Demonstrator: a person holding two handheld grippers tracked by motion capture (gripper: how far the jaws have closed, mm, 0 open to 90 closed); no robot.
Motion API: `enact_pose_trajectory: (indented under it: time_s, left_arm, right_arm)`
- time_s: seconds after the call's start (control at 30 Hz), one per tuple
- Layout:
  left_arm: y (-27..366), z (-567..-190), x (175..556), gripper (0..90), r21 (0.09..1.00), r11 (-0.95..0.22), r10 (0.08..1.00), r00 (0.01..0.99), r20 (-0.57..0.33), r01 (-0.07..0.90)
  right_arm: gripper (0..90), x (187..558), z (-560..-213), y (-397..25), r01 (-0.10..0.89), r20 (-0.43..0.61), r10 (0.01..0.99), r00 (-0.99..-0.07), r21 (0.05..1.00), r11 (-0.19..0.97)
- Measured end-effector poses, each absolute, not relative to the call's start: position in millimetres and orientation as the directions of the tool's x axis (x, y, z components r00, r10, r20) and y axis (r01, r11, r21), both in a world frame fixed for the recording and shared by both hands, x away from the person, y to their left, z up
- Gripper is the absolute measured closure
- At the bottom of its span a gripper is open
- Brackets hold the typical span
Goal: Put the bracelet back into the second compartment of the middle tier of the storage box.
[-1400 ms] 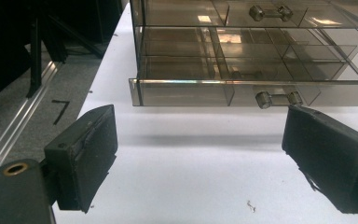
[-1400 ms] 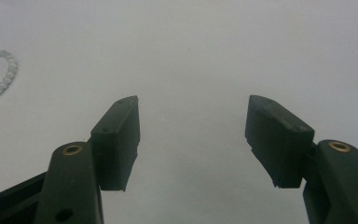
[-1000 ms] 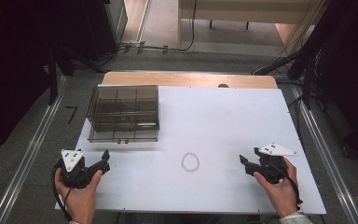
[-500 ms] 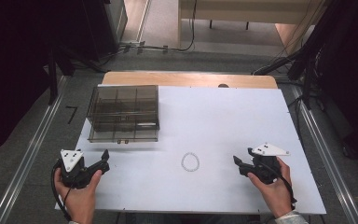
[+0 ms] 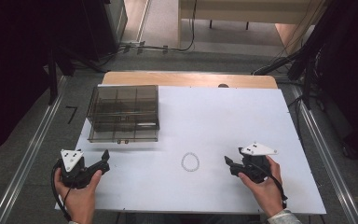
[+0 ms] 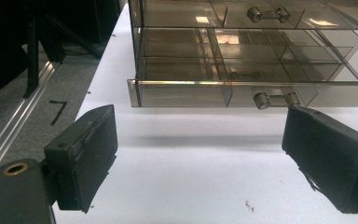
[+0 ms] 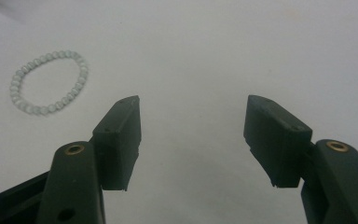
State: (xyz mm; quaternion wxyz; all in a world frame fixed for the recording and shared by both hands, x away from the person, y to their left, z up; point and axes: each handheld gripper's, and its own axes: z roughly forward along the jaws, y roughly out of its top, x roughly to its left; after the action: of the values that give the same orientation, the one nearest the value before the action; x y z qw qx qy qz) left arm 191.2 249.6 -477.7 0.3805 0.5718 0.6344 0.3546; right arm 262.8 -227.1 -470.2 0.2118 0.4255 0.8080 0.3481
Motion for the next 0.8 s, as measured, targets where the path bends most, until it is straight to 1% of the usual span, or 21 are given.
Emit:
enact_pose_trajectory:
  time_s: [0.17,0.8]
  left_arm:
    - [249.4,-477.5,191.2,11.1,0.886,0.096,0.995,-0.056,-0.079,0.454]
    - [249.6,-478.4,191.6,11.1,0.884,0.095,0.995,-0.052,-0.080,0.458]
  right_arm:
    - [35.2,263.7,-472.5,-214.3,0.535,-0.038,0.819,-0.573,0.739,0.409]
    - [35.9,265.4,-477.0,-194.0,0.536,-0.019,0.799,-0.601,0.731,0.421]
